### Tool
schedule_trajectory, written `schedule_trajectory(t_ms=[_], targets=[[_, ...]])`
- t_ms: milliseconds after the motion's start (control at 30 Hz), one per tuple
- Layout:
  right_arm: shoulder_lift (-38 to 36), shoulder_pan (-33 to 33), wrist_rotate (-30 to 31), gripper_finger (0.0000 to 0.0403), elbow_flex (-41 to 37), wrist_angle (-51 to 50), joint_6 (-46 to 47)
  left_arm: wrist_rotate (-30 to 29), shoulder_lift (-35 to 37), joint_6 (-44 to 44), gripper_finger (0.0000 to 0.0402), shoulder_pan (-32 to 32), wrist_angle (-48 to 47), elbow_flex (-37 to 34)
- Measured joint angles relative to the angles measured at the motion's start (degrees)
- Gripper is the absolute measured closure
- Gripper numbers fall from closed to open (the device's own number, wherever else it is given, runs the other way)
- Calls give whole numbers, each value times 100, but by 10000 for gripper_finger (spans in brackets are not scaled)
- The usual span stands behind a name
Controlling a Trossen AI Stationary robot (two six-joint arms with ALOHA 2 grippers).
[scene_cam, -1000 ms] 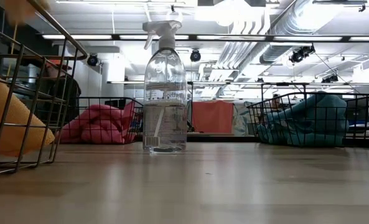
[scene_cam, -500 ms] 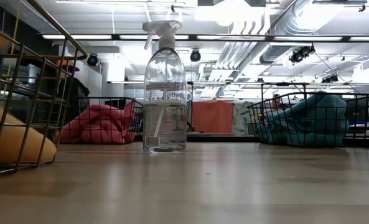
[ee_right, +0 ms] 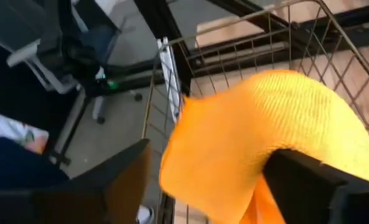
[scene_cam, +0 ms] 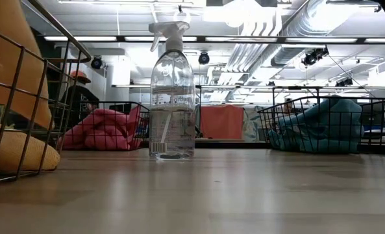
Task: Sort microfiber towel by color & place in baskets
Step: Put the yellow microfiber towel into the gold wire basket, then return To Home Position
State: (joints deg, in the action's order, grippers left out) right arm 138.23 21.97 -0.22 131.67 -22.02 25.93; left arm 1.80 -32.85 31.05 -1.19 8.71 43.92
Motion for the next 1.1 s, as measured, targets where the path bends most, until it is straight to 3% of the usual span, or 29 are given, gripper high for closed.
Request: schedule_trajectory(t_ms=[133,300,467,567,733,900,1100], targets=[[-133,-38,-64,79,254,-667,1,-3,110,-246,174,4,-26,4],[-609,-118,28,69,143,-1446,427,-90,189,-467,174,4,-19,4],[-493,-204,-1308,80,149,-858,964,-92,207,-475,174,4,-99,4],[-455,-191,-1504,92,136,-1002,799,-92,202,-473,174,4,-250,4],[-640,-321,-896,113,136,-1465,706,-96,109,-419,174,4,-345,4],[-1237,-369,408,139,139,-2843,166,-101,-186,-449,174,4,-276,4],[-1904,-338,1298,204,139,-4571,-637,-259,-494,-728,174,4,-76,3]])
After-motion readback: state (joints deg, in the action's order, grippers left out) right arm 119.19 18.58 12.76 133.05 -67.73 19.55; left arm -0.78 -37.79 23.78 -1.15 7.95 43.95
